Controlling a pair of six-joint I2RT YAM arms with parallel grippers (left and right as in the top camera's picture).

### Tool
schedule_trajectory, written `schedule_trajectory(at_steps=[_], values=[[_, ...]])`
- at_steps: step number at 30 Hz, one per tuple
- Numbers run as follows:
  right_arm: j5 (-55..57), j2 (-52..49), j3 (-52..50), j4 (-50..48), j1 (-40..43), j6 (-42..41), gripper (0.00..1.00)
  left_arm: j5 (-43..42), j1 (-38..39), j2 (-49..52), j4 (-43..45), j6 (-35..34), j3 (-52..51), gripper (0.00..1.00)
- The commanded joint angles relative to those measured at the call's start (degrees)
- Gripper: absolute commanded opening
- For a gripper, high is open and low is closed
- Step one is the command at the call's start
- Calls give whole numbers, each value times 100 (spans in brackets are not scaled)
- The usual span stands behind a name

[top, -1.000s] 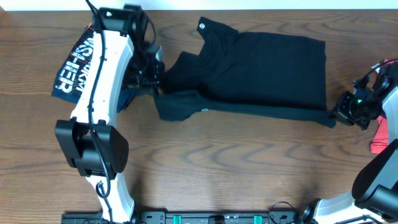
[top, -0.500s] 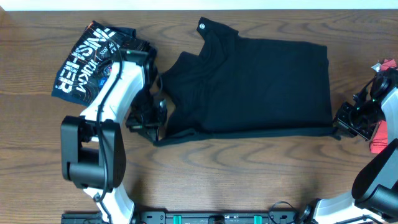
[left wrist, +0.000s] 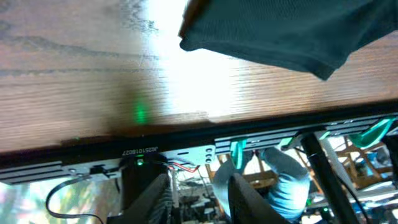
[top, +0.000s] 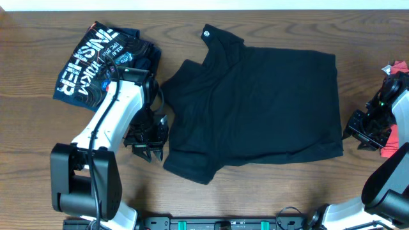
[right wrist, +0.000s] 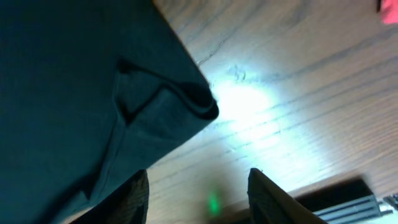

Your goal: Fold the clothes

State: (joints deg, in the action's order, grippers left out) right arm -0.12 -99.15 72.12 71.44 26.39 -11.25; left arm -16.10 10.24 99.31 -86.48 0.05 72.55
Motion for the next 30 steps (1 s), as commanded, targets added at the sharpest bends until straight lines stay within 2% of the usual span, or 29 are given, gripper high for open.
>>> schedule_trajectory(at_steps=[1,3,6,8,11,14,18,20,21,23,27,28,30], values=[[37,118,-22,-236,-15,-184,52,35,-20,-81,125,13,-22,35],[-415,118,-24,-669,-17,-245,53,33,-17,-81,498,13,-22,38],[-1051,111,-26,-1541,-44,-243,46,35,-17,-81,1314,13,-22,42],[-1071,94,-28,-1873,-118,-247,44,31,-17,-79,1805,-33,-22,45],[-1049,37,-46,-1840,-282,-245,45,33,-17,-79,2267,-140,-24,47],[-1027,-85,-149,-2277,-452,-358,46,39,-17,-72,2706,-111,-24,48],[-1095,-479,-363,-3254,-660,-723,36,267,-17,-22,3526,13,-35,48],[-1045,-769,-400,-3582,-752,-758,34,315,-17,44,3825,15,-35,48],[-966,-894,-398,-3676,-778,-758,35,334,-17,70,3919,15,-35,48],[-741,-1165,-398,-3886,-811,-758,47,361,-17,133,4061,39,-35,48],[-337,-1589,-398,-4105,-815,-732,49,616,-17,286,4205,37,-35,48],[-267,-1665,-398,-4109,-815,-710,46,656,-17,337,4229,37,-35,48],[-98,-1836,-398,-4107,-813,-713,31,656,-17,426,4264,37,-35,48]])
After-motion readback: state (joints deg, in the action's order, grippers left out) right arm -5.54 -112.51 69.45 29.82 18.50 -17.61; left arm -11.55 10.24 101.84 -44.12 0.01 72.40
